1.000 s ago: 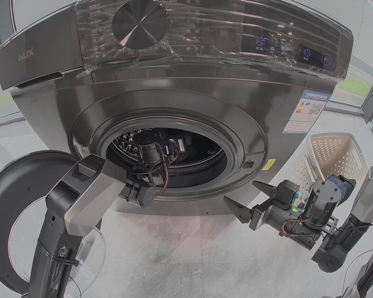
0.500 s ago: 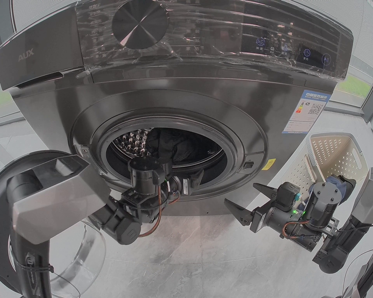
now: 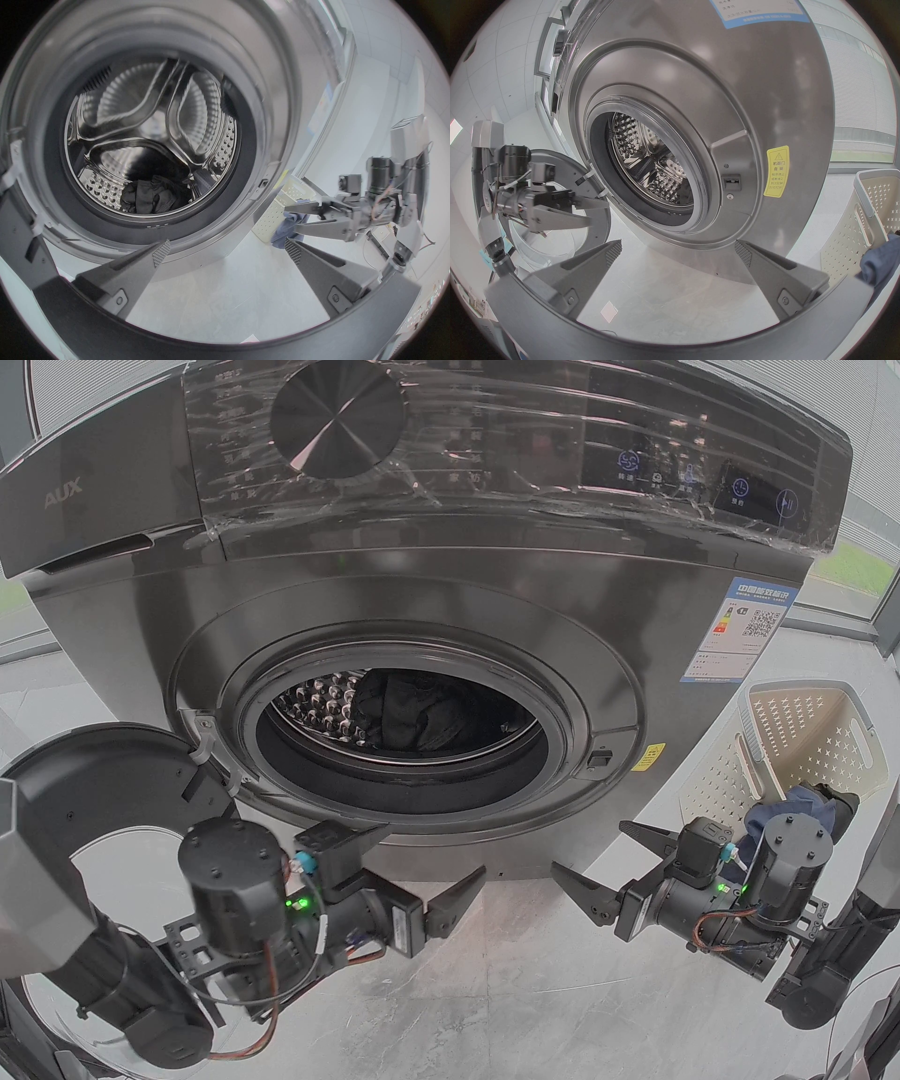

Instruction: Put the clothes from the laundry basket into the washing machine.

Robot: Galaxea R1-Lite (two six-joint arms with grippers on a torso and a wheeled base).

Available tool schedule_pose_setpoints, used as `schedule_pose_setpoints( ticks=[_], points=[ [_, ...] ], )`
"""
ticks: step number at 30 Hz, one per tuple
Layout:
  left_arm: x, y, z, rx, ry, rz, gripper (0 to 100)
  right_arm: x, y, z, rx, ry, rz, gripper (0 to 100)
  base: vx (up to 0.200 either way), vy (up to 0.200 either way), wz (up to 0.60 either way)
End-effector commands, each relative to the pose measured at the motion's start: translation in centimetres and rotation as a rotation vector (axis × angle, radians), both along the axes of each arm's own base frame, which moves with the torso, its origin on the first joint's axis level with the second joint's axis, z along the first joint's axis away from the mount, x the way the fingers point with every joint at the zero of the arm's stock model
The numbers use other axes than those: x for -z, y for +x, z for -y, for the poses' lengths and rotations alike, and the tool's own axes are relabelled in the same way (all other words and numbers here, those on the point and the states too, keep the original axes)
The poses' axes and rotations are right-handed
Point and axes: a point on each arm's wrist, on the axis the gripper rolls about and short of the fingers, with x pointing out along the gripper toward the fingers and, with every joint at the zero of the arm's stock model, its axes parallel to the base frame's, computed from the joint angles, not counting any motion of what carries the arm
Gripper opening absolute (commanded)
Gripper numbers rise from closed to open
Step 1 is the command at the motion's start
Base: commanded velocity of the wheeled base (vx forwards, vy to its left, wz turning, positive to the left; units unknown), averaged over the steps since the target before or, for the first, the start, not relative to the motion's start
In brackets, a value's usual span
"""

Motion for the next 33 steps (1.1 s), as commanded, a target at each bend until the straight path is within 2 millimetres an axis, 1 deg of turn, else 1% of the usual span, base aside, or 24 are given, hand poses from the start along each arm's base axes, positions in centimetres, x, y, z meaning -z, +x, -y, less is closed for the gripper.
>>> schedule_pose_setpoints(
  ticks=[1, 3, 4, 5, 8, 13, 16, 18, 21, 24, 25, 28, 33],
  points=[
    [-1.4, -3.9, -2.7, 0.025, -0.051, 0.060, 100, -1.0, -1.2, 1.1, 0.013, 0.015, 0.020, 100, 0.000, 0.000, 0.00],
    [-1.4, -4.3, -3.0, 0.025, -0.054, 0.063, 100, -1.1, -1.4, 1.4, 0.018, 0.015, 0.023, 100, 0.000, 0.000, 0.00],
    [-1.4, -5.0, -3.8, 0.022, -0.063, 0.070, 100, -1.5, -1.9, 2.0, 0.029, 0.021, 0.029, 100, 0.000, 0.000, 0.00],
    [-1.4, -5.2, -4.4, 0.013, -0.067, 0.074, 100, -1.6, -2.3, 2.3, 0.036, 0.020, 0.029, 100, 0.000, 0.000, 0.00],
    [-1.4, -5.9, -5.3, -0.018, -0.070, 0.085, 100, -1.8, -2.8, 3.3, 0.068, 0.019, 0.032, 100, 0.000, 0.000, 0.00],
    [-2.1, -7.0, -6.3, -0.072, -0.083, 0.116, 100, -2.4, -2.5, 4.9, 0.150, 0.030, 0.052, 100, 0.000, 0.000, 0.00],
    [-2.5, -7.4, -6.9, -0.082, -0.098, 0.133, 100, -2.6, -2.6, 5.8, 0.185, 0.034, 0.059, 100, -0.200, 0.000, 0.00],
    [-2.8, -7.7, -7.3, -0.084, -0.110, 0.141, 100, -2.7, -2.7, 6.2, 0.200, 0.034, 0.060, 100, 0.000, 0.000, 0.00],
    [-3.1, -9.0, -8.5, -0.084, -0.131, 0.162, 100, -2.8, -3.9, 7.0, 0.211, 0.036, 0.061, 100, 0.000, 0.000, 0.00],
    [-3.1, -9.9, -9.5, -0.087, -0.131, 0.163, 100, -2.8, -5.2, 7.9, 0.225, 0.037, 0.060, 100, 0.000, 0.000, 0.00],
    [-3.0, -10.0, -9.7, -0.093, -0.127, 0.153, 100, -3.0, -5.3, 8.1, 0.237, 0.043, 0.068, 100, 0.000, 0.000, 0.00],
    [-3.2, -10.8, -10.8, -0.113, -0.118, 0.141, 100, -3.6, -5.9, 8.9, 0.303, 0.049, 0.078, 100, -0.200, 0.000, 0.00],
    [-3.6, -11.9, -12.6, -0.158, -0.136, 0.152, 100, -4.4, -7.4, 9.7, 0.321, 0.051, 0.090, 100, 0.000, 0.000, 0.00]
  ],
)
